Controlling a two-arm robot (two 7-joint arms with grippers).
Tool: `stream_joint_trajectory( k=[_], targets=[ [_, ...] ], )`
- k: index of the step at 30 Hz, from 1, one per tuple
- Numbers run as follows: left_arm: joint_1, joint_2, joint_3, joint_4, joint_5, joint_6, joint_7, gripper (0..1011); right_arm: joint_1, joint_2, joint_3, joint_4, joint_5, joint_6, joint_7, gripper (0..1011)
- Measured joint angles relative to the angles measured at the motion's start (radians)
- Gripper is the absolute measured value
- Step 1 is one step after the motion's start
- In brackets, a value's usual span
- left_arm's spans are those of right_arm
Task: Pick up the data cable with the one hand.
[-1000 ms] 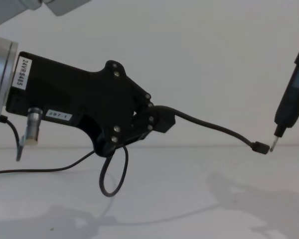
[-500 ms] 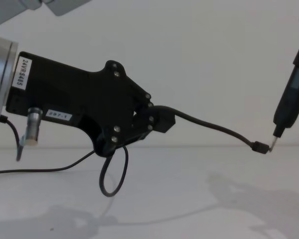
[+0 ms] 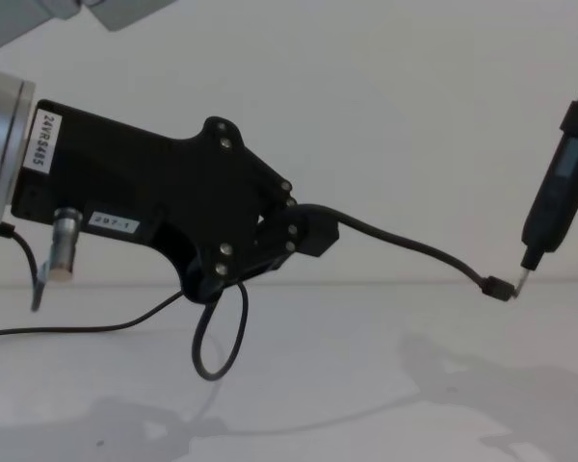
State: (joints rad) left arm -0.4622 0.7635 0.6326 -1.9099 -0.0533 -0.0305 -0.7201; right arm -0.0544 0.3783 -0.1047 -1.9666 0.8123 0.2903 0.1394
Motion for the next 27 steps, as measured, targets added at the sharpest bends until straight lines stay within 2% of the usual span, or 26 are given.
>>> stream_joint_trajectory(
  k=[27],
  targets=[
    [0.000, 0.000, 0.000, 0.000, 0.000, 0.000, 0.000, 0, -0.003, 0.008, -0.007, 0.002, 0.014, -0.004, -0.002, 284]
  ],
)
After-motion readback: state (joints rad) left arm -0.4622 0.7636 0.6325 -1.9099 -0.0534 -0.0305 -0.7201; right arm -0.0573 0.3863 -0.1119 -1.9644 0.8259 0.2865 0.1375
